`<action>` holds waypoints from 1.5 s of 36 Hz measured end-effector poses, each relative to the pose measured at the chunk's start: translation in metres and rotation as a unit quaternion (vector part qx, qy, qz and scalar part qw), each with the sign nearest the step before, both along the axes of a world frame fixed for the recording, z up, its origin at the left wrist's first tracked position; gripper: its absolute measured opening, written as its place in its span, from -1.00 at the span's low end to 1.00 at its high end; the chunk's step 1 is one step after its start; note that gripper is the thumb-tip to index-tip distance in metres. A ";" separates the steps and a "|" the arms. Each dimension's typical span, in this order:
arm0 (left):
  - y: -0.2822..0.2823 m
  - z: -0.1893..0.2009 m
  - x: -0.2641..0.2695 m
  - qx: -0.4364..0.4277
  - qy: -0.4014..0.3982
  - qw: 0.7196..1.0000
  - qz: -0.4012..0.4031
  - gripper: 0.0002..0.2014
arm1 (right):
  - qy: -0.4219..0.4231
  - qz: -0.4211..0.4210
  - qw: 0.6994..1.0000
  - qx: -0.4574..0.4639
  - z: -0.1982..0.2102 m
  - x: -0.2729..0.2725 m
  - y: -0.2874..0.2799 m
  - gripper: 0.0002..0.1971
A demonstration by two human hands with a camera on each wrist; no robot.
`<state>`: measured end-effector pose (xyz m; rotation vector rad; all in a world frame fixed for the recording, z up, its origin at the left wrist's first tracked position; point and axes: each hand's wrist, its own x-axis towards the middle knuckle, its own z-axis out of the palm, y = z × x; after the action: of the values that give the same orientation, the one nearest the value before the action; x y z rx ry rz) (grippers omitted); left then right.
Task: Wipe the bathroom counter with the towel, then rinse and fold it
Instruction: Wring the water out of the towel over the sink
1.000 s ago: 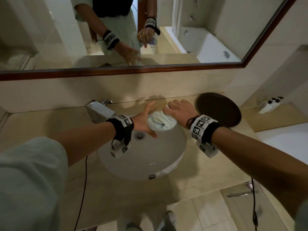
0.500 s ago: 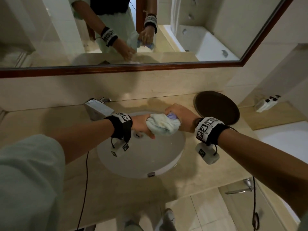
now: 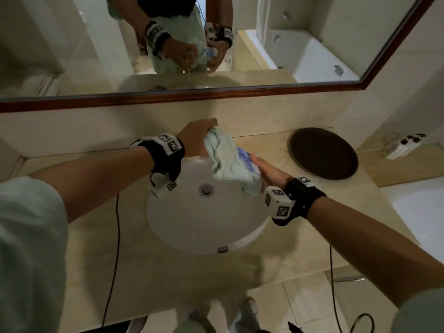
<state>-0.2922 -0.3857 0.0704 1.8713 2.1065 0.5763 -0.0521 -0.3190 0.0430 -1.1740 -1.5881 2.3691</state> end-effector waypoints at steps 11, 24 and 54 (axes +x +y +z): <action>0.004 0.009 0.005 0.032 0.094 0.986 -0.134 -0.50 | 0.060 -0.032 0.994 -0.082 -0.009 -0.037 -0.022 -0.50; 0.006 0.021 0.005 0.012 0.212 0.966 -0.149 -0.64 | 0.012 0.092 0.987 -0.135 -0.008 -0.043 -0.030 -0.11; 0.007 -0.043 0.003 -0.220 0.205 0.953 -0.034 -0.54 | -0.257 0.275 0.843 0.385 -0.022 -0.062 -0.010 -0.71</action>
<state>-0.2896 -0.3783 0.0269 1.8963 2.1562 -0.3122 -0.1146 -0.3288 0.0211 -1.2952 -2.9804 1.2713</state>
